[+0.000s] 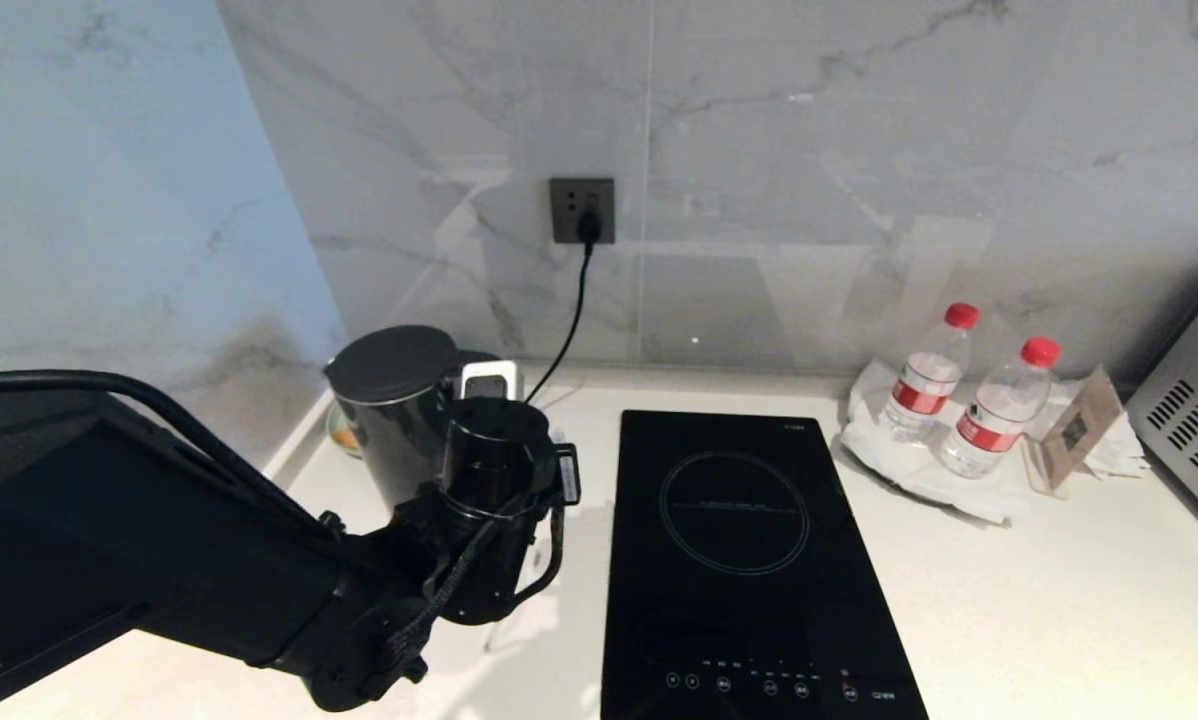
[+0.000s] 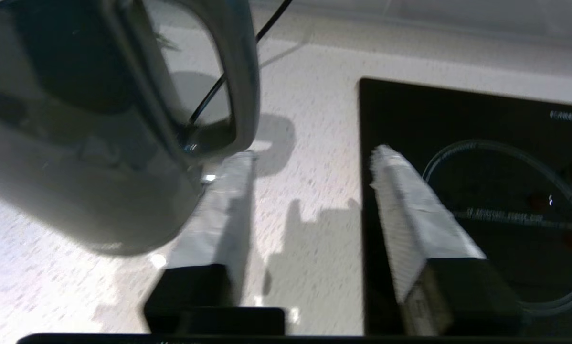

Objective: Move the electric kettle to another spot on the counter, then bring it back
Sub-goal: Pick up the kettle

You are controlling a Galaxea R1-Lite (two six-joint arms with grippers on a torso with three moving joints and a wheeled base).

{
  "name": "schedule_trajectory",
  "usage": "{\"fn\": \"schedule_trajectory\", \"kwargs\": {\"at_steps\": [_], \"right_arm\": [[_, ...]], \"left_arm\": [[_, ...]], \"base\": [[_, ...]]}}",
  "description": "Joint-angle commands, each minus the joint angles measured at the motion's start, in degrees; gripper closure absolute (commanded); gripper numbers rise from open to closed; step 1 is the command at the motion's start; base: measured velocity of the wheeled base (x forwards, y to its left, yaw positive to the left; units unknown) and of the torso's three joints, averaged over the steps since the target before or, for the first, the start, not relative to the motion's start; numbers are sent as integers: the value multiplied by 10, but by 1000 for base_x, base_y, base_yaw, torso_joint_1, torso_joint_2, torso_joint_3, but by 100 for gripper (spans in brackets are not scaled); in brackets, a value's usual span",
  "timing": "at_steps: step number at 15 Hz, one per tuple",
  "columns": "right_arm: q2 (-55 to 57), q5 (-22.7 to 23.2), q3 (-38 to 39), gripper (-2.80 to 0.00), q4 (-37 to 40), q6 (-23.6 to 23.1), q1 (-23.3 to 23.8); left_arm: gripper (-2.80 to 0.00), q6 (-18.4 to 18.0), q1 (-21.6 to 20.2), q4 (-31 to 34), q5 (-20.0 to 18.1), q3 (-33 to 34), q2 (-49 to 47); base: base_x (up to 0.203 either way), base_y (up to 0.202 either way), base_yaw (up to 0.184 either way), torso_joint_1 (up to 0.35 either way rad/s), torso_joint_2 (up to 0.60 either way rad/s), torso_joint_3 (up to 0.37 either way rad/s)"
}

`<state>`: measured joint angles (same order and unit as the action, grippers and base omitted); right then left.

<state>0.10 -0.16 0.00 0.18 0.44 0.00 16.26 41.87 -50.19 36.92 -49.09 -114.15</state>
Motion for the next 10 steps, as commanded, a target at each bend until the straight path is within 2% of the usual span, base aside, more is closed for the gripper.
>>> {"fn": "schedule_trajectory", "kwargs": {"at_steps": [1, 10], "right_arm": [[0, 0, 0, 0, 0, 1, 0], [0, 0, 0, 0, 0, 1, 0]], "left_arm": [[-280, 2, -8, -3, 6, -36, -40], [-280, 3, -59, -6, 3, -117, -109]], "base": [[0, 0, 0, 0, 0, 0], [0, 0, 0, 0, 0, 0]]}}
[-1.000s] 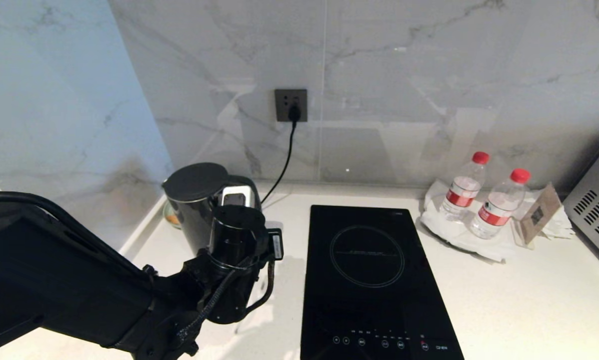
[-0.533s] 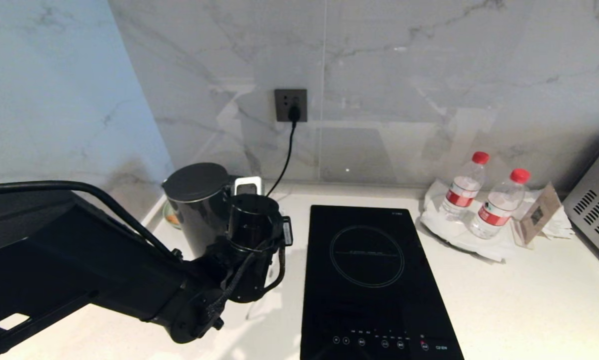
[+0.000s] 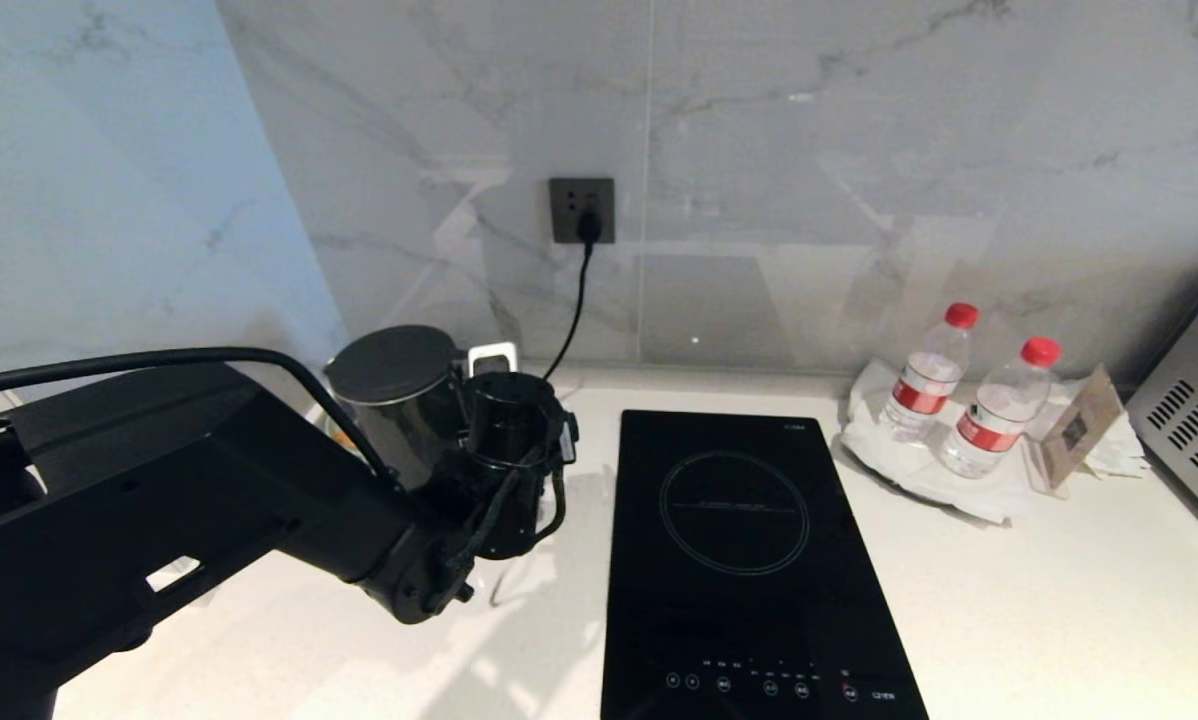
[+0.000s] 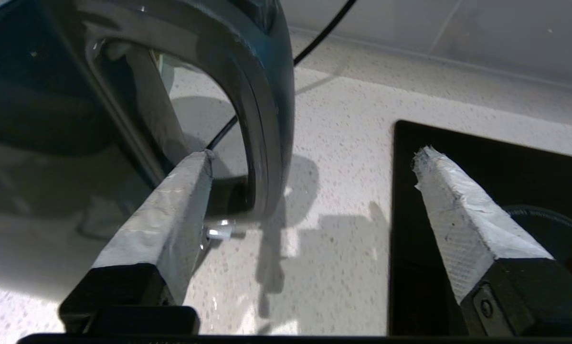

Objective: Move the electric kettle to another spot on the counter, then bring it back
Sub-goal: Pick up the kettle

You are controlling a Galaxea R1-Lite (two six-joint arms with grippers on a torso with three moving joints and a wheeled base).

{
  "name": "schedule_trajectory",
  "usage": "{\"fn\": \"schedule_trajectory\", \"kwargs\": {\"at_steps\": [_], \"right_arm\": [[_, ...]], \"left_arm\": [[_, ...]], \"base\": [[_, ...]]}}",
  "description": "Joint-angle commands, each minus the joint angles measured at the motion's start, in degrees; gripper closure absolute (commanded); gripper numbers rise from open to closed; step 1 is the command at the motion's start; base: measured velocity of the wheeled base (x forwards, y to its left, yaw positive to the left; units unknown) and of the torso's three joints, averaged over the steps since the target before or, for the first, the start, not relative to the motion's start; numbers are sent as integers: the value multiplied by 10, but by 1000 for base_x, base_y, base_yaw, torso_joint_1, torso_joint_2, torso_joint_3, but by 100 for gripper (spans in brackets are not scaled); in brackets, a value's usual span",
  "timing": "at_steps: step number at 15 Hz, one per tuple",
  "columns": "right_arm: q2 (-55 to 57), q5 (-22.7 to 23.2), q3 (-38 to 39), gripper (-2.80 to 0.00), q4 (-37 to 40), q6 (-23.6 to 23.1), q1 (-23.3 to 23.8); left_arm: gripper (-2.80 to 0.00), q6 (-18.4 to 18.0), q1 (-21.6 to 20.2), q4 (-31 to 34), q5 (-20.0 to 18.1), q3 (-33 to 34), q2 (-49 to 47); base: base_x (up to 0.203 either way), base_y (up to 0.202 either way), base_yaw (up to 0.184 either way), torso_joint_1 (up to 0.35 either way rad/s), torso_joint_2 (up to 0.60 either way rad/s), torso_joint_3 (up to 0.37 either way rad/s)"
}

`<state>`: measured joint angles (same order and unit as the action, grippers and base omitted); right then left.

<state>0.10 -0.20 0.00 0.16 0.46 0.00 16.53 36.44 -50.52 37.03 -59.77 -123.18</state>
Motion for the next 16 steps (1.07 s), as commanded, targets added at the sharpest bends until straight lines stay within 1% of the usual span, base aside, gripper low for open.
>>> {"fn": "schedule_trajectory", "kwargs": {"at_steps": [1, 7, 13, 16], "right_arm": [[0, 0, 0, 0, 0, 0, 0], [0, 0, 0, 0, 0, 0, 0], [0, 0, 0, 0, 0, 0, 0], [0, 0, 0, 0, 0, 0, 0]], "left_arm": [[-280, 1, -7, -3, 3, -19, -24], [-280, -1, -11, 3, 1, -39, -33], [-280, -2, -27, 25, 5, -107, -55], [-280, -3, -34, 25, 7, -118, -63]], "base": [[0, 0, 0, 0, 0, 0], [0, 0, 0, 0, 0, 0], [0, 0, 0, 0, 0, 0], [0, 0, 0, 0, 0, 0]]}}
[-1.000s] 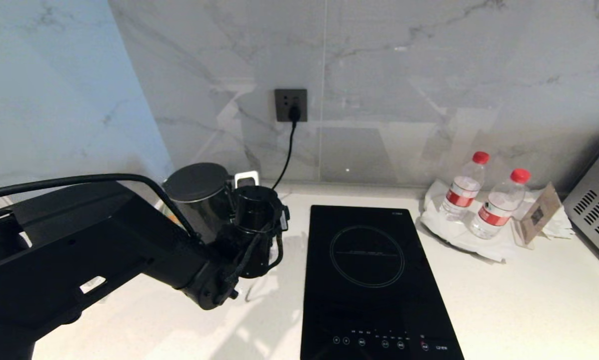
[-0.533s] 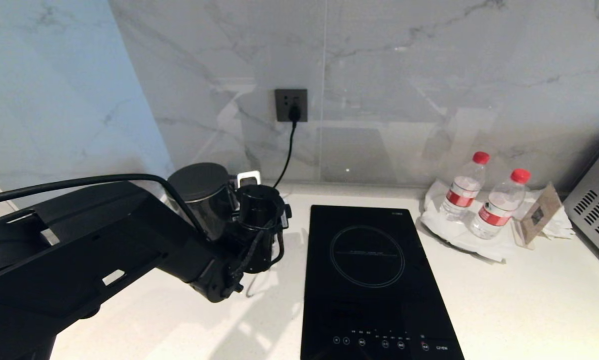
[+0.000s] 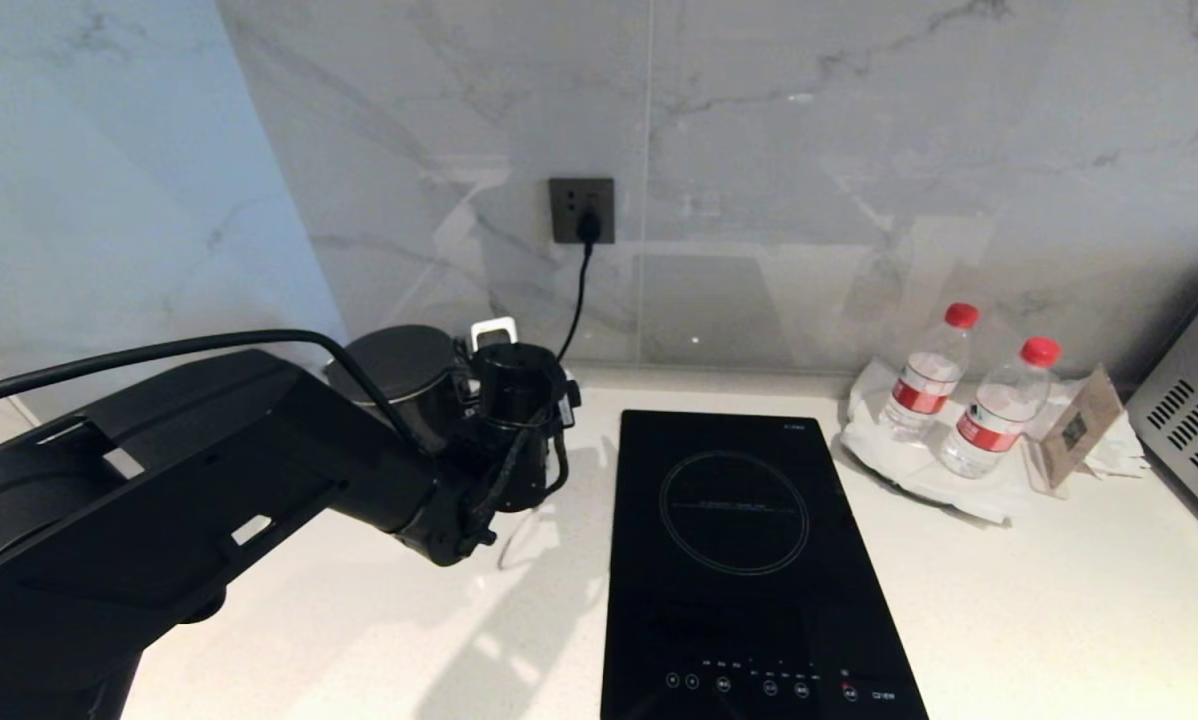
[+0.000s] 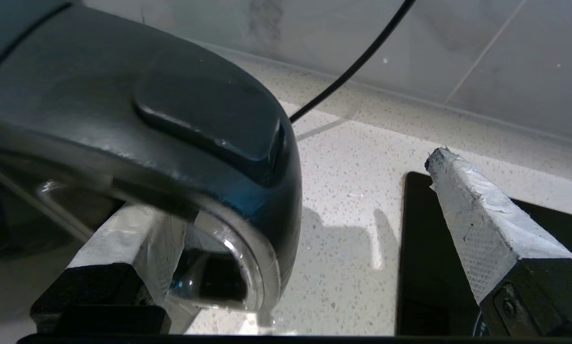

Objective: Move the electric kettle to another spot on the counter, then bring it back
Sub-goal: Pick up the kettle

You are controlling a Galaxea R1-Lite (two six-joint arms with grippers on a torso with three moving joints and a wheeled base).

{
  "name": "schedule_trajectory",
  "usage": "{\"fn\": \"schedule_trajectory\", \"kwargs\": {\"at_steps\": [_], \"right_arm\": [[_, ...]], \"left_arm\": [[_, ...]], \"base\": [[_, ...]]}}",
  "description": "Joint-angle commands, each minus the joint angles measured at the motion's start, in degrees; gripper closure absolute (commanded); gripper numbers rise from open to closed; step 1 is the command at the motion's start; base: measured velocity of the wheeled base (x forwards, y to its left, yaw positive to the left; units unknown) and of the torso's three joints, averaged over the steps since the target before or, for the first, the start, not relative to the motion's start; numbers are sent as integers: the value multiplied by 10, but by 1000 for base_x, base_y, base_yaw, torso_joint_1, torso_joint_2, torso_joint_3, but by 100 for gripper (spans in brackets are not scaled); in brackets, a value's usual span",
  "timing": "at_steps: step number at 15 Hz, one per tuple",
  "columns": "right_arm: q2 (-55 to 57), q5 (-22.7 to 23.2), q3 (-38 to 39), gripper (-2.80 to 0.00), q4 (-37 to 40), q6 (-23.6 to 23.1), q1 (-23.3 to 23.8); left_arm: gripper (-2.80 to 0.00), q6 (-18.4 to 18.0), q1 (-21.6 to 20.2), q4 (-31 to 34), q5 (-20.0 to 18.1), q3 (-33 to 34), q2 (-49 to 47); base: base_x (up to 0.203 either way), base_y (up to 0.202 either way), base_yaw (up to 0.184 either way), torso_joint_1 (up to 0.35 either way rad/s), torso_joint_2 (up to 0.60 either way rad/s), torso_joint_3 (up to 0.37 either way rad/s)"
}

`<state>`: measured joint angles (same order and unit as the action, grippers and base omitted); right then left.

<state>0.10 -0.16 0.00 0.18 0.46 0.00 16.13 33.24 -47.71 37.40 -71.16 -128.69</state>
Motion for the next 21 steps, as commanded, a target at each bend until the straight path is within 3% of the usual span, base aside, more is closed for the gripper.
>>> {"fn": "schedule_trajectory", "kwargs": {"at_steps": [1, 16, 17, 21], "right_arm": [[0, 0, 0, 0, 0, 0, 0], [0, 0, 0, 0, 0, 0, 0], [0, 0, 0, 0, 0, 0, 0], [0, 0, 0, 0, 0, 0, 0]], "left_arm": [[-280, 1, -3, -3, 3, -6, -10], [-280, -4, -28, -6, 6, -21, -9], [0, -4, -27, -6, 6, -19, -9], [0, -4, -28, -6, 6, -16, -9]], "base": [[0, 0, 0, 0, 0, 0], [0, 0, 0, 0, 0, 0], [0, 0, 0, 0, 0, 0], [0, 0, 0, 0, 0, 0]]}}
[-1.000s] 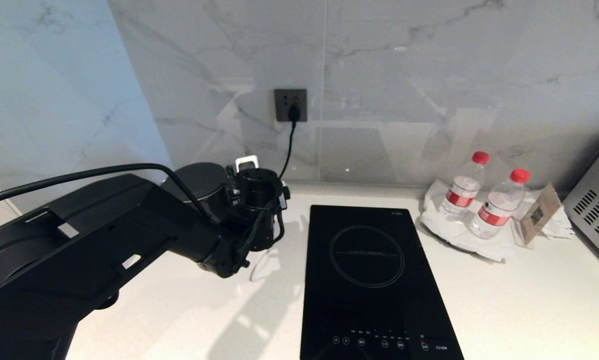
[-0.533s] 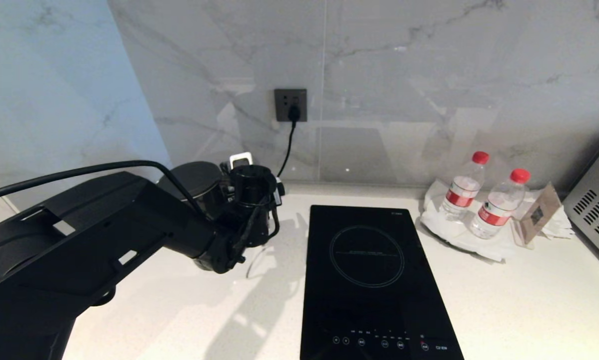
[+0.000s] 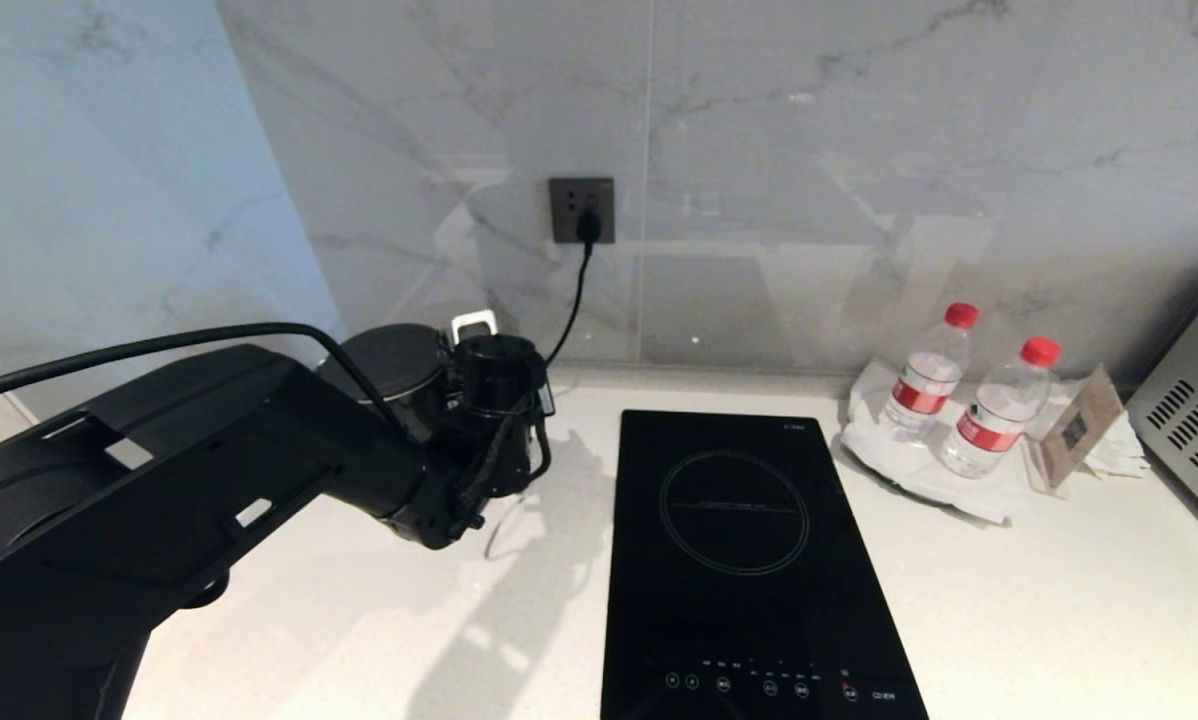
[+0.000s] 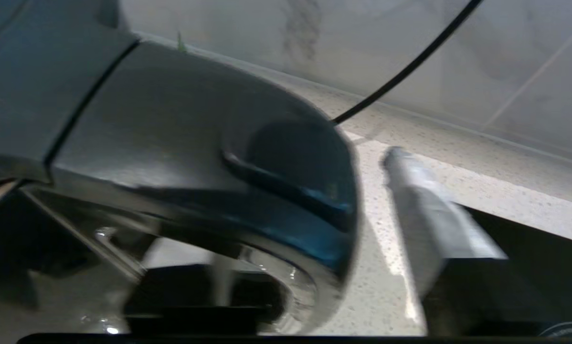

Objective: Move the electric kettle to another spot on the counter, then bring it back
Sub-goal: Pick up the kettle

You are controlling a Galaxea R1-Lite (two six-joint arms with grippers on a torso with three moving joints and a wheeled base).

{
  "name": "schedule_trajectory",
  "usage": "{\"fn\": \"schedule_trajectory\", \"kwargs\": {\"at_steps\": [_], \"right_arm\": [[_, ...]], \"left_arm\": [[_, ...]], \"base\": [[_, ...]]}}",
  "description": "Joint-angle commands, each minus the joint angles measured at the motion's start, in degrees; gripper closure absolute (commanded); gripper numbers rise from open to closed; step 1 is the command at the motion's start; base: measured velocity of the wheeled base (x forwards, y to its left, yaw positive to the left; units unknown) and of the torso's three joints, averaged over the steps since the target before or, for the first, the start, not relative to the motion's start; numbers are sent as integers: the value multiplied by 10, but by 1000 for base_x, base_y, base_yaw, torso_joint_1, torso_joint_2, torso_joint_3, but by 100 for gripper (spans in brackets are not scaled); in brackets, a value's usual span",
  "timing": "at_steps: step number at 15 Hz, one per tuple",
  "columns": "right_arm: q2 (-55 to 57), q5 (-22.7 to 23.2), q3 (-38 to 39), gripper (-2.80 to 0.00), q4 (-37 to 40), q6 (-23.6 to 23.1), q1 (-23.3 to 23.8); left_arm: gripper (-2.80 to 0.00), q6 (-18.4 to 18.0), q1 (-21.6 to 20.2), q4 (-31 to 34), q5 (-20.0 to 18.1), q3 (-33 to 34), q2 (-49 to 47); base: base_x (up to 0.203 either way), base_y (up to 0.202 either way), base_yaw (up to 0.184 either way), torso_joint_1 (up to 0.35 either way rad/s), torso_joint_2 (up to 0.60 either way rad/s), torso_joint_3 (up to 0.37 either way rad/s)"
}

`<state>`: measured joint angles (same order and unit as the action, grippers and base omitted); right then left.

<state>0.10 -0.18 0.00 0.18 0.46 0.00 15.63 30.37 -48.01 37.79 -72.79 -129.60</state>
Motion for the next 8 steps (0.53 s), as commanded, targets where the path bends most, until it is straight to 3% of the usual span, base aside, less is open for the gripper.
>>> {"fn": "schedule_trajectory", "kwargs": {"at_steps": [1, 8], "right_arm": [[0, 0, 0, 0, 0, 0, 0], [0, 0, 0, 0, 0, 0, 0]], "left_arm": [[0, 1, 0, -4, 2, 0, 0], [0, -1, 0, -7, 2, 13, -5]], "base": [[0, 0, 0, 0, 0, 0], [0, 0, 0, 0, 0, 0]]}}
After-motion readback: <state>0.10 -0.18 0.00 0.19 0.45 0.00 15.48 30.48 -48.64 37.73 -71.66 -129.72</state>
